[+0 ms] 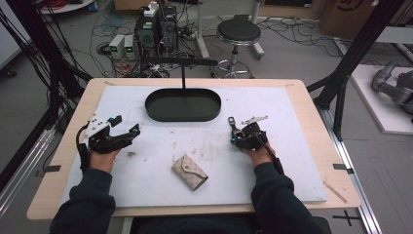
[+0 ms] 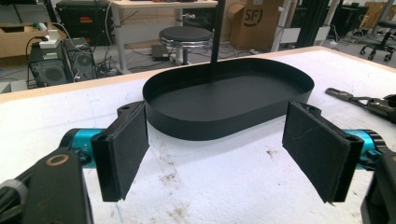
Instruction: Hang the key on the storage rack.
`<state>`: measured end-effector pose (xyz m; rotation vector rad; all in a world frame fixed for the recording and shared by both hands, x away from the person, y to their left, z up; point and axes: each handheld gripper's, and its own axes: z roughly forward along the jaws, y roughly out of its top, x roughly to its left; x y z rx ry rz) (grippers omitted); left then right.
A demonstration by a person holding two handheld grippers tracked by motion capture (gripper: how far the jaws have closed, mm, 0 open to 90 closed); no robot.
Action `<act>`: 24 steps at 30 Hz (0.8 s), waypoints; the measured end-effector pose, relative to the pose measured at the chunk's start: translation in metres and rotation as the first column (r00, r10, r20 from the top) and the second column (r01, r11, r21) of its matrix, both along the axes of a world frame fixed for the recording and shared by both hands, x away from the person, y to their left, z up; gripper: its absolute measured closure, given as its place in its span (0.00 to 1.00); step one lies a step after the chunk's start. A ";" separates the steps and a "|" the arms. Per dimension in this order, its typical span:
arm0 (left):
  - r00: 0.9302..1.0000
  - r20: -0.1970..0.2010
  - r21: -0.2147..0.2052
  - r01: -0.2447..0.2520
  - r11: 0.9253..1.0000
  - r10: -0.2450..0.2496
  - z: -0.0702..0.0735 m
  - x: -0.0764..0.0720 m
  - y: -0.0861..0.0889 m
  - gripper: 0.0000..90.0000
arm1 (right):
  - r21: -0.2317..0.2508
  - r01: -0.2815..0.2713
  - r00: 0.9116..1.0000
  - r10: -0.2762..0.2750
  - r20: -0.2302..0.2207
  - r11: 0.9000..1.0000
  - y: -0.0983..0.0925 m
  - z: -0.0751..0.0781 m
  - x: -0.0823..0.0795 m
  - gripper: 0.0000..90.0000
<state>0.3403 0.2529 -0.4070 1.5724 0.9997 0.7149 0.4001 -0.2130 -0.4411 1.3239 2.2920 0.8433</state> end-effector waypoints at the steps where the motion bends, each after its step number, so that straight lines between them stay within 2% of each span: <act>1: 1.000 0.000 0.000 0.000 1.000 0.000 0.000 0.000 0.000 0.25 | -0.008 0.005 1.000 -0.005 -0.002 1.000 0.001 0.001 0.000 0.55; 5: 1.000 -0.001 -0.002 -0.002 1.000 0.002 0.000 0.000 0.001 0.25 | -0.019 -0.003 1.000 0.002 -0.006 1.000 0.003 0.002 0.001 0.55; 9: 1.000 -0.003 0.000 -0.001 1.000 0.001 0.000 0.000 0.001 0.26 | -0.032 -0.058 0.998 0.058 0.008 0.998 -0.001 0.000 0.003 0.52; 11: 1.000 -0.005 0.000 -0.001 1.000 0.001 0.000 0.000 0.000 0.26 | -0.021 -0.052 0.999 0.052 -0.004 0.998 -0.001 0.001 0.004 0.54; 16: 1.000 -0.007 -0.002 -0.001 1.000 0.001 -0.001 0.001 0.001 0.26 | -0.030 -0.034 0.999 0.034 -0.009 0.999 0.001 0.002 0.003 0.55; 17: 1.000 -0.008 -0.005 -0.004 1.000 0.004 -0.001 0.001 0.001 0.26 | -0.054 -0.046 0.999 0.046 0.009 0.997 0.004 0.003 0.002 0.55; 19: 1.000 -0.010 -0.007 -0.004 1.000 0.004 -0.001 0.001 0.002 0.26 | -0.048 -0.057 0.998 0.058 0.024 0.997 0.006 0.006 0.001 0.55; 22: 1.000 -0.010 -0.011 -0.005 1.000 0.004 -0.001 0.002 0.002 0.26 | -0.048 -0.077 0.994 0.080 0.070 0.996 0.011 0.019 -0.001 0.55; 24: 1.000 -0.015 -0.010 -0.005 1.000 0.005 -0.002 0.002 0.002 0.26 | -0.025 -0.085 0.992 0.087 0.096 0.996 0.014 0.030 0.000 0.55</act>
